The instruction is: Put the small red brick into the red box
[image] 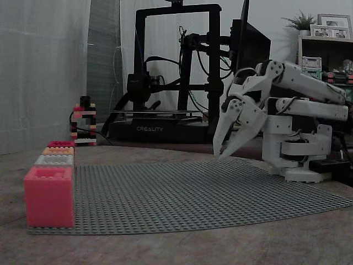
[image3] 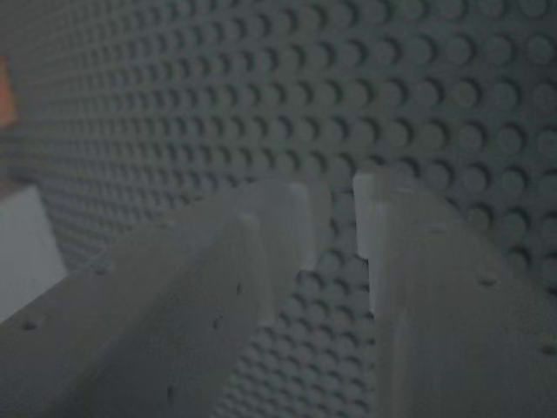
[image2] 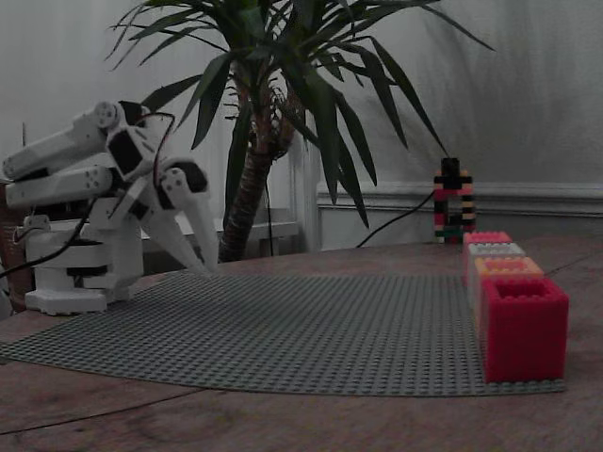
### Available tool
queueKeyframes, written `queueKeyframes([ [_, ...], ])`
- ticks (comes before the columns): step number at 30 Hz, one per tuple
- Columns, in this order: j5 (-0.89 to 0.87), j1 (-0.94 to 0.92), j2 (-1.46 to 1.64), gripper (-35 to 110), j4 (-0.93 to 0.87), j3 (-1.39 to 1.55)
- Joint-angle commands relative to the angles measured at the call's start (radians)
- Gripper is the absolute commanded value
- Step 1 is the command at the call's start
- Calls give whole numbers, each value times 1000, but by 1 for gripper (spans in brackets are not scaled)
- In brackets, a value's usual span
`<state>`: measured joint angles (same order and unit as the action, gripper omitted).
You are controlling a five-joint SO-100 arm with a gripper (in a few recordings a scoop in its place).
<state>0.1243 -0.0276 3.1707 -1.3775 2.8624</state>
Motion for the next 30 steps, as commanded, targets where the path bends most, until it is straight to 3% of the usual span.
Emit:
queueKeyframes([
  [1,3,6,51,0,-28,-8],
  [30,-46,8,51,0,-31,-8],
])
